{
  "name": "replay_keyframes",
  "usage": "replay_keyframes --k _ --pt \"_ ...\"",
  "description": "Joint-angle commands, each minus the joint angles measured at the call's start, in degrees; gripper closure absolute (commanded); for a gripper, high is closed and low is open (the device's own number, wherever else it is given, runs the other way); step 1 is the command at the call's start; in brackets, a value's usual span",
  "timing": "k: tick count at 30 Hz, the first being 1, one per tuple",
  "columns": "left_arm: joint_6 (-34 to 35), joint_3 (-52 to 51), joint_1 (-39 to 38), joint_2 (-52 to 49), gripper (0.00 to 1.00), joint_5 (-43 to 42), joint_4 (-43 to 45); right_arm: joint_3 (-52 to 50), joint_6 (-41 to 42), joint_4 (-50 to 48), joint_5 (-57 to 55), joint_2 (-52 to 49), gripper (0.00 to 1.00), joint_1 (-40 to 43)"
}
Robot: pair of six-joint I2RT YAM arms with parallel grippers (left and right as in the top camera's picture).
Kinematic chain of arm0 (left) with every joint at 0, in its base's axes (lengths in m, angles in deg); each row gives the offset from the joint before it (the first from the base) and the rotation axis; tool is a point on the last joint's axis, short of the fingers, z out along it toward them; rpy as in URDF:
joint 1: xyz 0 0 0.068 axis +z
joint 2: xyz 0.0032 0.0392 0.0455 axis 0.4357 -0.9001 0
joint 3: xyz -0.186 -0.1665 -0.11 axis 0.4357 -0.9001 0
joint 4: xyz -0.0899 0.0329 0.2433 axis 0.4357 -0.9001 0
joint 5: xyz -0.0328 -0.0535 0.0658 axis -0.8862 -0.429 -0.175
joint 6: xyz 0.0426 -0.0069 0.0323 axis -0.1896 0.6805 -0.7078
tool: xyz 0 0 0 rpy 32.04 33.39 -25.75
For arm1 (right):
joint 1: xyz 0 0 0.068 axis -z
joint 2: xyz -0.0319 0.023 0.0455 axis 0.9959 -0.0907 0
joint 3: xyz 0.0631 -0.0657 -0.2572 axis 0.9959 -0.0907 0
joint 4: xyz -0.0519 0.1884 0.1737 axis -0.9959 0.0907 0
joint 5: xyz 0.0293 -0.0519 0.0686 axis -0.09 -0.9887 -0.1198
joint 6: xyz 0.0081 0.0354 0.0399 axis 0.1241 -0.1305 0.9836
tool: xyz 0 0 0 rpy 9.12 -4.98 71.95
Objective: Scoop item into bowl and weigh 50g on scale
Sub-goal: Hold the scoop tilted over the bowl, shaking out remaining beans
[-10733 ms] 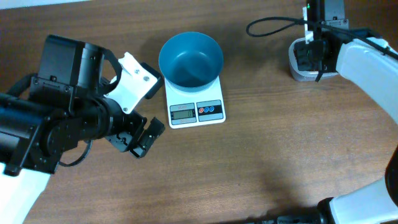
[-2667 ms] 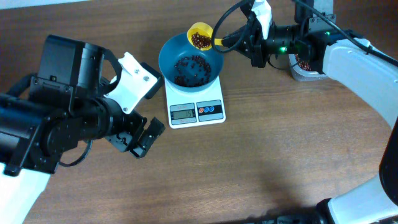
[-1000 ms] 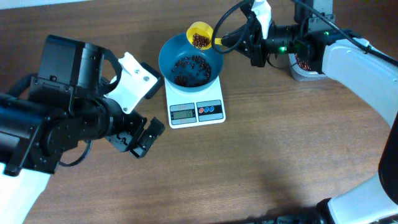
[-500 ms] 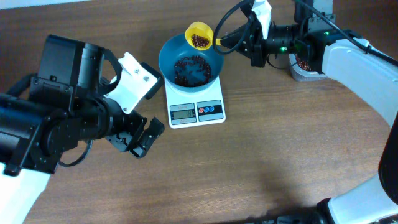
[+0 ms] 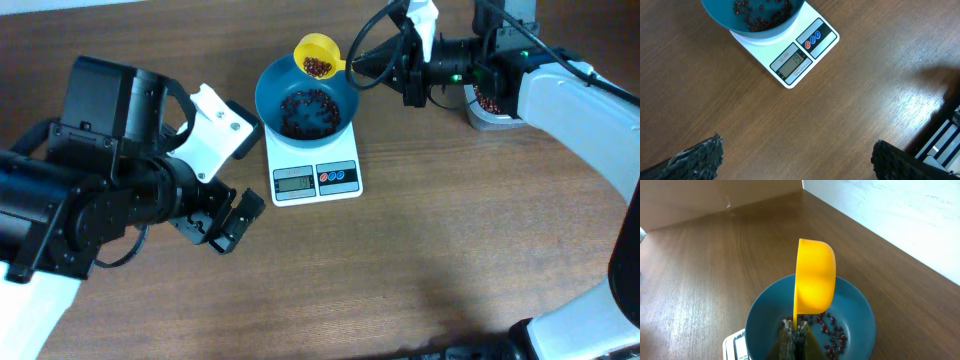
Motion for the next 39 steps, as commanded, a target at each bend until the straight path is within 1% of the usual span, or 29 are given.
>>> replay_keyframes --k 1,7,12,15,18,20,21,22,25,29,32,39 --pt "-0.9 1.0 -0.2 0.9 0.01 -0.9 0.1 -0.3 -0.4 0.0 -0.1 -0.8 0.96 -0.2" --pt "-0.9 1.0 -0.2 0.9 0.01 -0.8 0.1 -0.3 -0.4 0.0 -0.5 -0.8 0.96 -0.3" --pt "-0.9 1.0 -0.2 0.9 0.01 -0.8 0.1 -0.2 -0.4 -0.1 -4.4 -0.8 0.96 -0.3" --pt "-0.9 1.0 -0.2 0.9 0.01 -0.8 0.1 -0.3 -0.4 -0.2 -2.5 -0.8 0.96 -0.3" --pt "-0.9 1.0 -0.2 0.9 0.01 -0.8 0.1 -0.3 -0.4 -0.2 -8.9 -1.8 0.96 -0.3" --pt "-0.9 1.0 -0.2 0.9 0.01 -0.8 0.1 -0.2 -0.3 -0.3 -6.1 -1.8 0.96 -0.2" --pt "-0.9 1.0 -0.2 0.9 0.01 -0.9 0.1 -0.1 -0.3 -0.7 -1.1 -1.7 0.96 -0.3" --pt "-0.9 1.0 -0.2 0.9 0.01 -0.8 0.1 -0.2 -0.4 -0.6 -0.8 -1.8 0.96 -0.3" --pt "-0.9 1.0 -0.2 0.9 0.01 -0.8 0.1 -0.2 -0.4 -0.3 -5.2 -2.0 0.96 -0.2" --pt "-0.9 1.0 -0.2 0.9 0.01 -0.8 0.1 -0.2 -0.4 -0.8 -1.2 -2.0 0.96 -0.3" --pt "-0.9 1.0 -0.2 0.9 0.01 -0.8 0.1 -0.2 -0.4 -0.4 -5.7 -2.3 0.96 -0.3" --pt "-0.9 1.0 -0.2 0.9 0.01 -0.9 0.1 -0.1 -0.2 -1.2 2.2 -2.2 0.96 -0.3"
